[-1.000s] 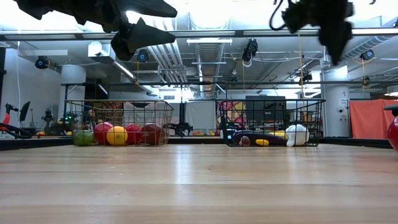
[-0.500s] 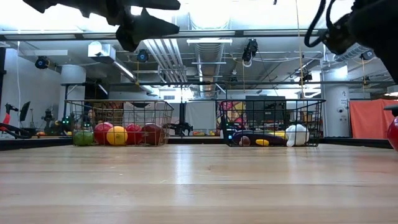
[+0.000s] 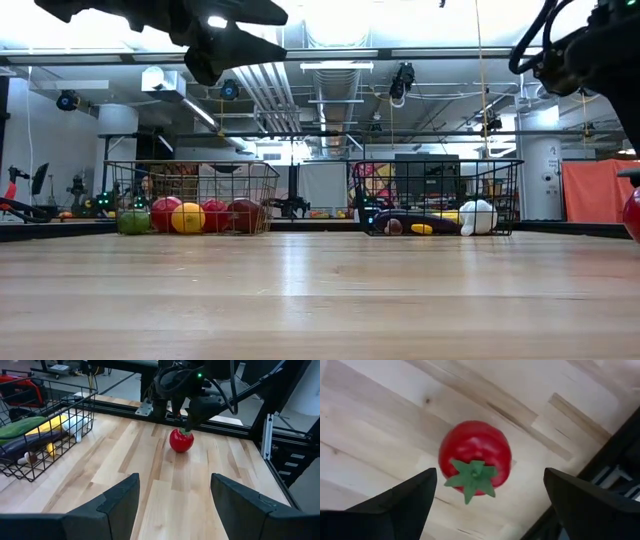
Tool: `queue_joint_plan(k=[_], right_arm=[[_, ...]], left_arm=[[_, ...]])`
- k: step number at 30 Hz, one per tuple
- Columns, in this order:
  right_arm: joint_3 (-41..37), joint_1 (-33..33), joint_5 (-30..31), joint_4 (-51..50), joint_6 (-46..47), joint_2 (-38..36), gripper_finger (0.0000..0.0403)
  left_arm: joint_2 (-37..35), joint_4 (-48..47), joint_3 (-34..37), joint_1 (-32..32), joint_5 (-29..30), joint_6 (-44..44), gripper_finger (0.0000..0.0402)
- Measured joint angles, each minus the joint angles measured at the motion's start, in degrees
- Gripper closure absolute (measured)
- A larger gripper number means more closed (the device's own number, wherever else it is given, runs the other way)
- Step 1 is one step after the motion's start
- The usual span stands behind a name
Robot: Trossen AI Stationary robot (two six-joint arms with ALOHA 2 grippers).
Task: Sort produce into baskets
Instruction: Put the tomato into the left wire basket
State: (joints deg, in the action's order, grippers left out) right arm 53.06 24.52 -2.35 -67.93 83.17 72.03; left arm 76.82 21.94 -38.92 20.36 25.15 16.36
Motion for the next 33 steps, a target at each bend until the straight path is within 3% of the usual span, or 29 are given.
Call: queue_joint_plan(k=[33], right_arm=[[-10.9,1.5,-0.2,15.9,4.0,0.2,0.0044]], left_arm=[[0.0,-2.0,0.1,0.0,1.9,0.0,0.0175]])
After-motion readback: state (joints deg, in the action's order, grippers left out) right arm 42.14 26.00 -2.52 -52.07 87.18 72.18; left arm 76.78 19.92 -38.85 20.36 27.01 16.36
